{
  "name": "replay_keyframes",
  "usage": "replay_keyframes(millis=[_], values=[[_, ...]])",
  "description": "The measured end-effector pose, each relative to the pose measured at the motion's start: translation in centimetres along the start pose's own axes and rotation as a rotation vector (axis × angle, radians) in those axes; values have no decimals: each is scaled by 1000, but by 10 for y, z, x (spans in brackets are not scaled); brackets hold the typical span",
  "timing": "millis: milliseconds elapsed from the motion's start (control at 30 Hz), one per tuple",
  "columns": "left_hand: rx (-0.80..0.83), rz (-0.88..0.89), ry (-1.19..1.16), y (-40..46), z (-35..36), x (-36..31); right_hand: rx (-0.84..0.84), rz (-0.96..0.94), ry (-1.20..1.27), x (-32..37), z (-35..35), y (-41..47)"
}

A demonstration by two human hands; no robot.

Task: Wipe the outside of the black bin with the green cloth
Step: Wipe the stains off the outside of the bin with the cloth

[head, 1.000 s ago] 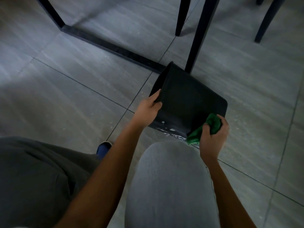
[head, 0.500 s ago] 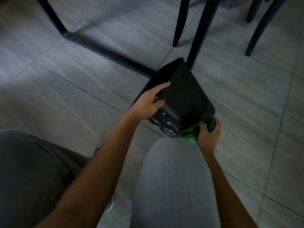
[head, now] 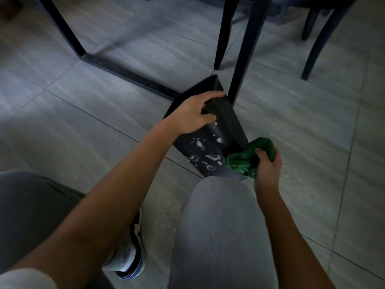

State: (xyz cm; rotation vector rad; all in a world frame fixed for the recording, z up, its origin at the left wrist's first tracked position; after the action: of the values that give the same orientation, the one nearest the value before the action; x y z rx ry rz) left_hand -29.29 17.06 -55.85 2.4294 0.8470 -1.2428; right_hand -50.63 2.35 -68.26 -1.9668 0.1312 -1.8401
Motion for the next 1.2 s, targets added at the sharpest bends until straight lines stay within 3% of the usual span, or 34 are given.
replay_keyframes(millis=[67,167,367,533,600,767,900,1000,1067,1200], values=[[29,14,20,-13,-4,9,-19,52,38,-1,-5,3],[-67,-42,99,-28,-5,19,-40,59,42,0,-16,7],[-268,-101,-77,-23,-2,18,-34,16,70,10,-22,5],[-336,-230,-200,-24,-1,25,4,-37,84,19,-21,7],[-312,-232,-227,-26,2,27,-10,-45,85,19,-22,8],[-45,-153,-320,-35,12,30,-73,-135,-92,22,-17,-1],[-98,-190,-198,-38,8,31,-58,-286,-394,25,-11,-14],[-134,-184,-212,-37,9,31,-70,-356,-475,38,-10,-17],[-142,-207,-249,-36,11,35,-116,-329,-379,53,-12,-16],[-177,-271,-341,-37,9,43,-60,-106,123,59,-10,-13]])
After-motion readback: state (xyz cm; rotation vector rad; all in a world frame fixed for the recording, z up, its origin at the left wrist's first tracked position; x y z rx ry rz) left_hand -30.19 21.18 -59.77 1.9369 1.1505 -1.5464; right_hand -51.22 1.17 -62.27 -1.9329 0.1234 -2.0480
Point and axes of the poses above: each hand's wrist, its own y-axis towards the middle knuckle, its own z-axis out of the palm, x = y × z, the point moved 3 cm from there along y, towards the middle knuckle, and after that the axes turned 7 degrees about -x, right-handed, at the moved point
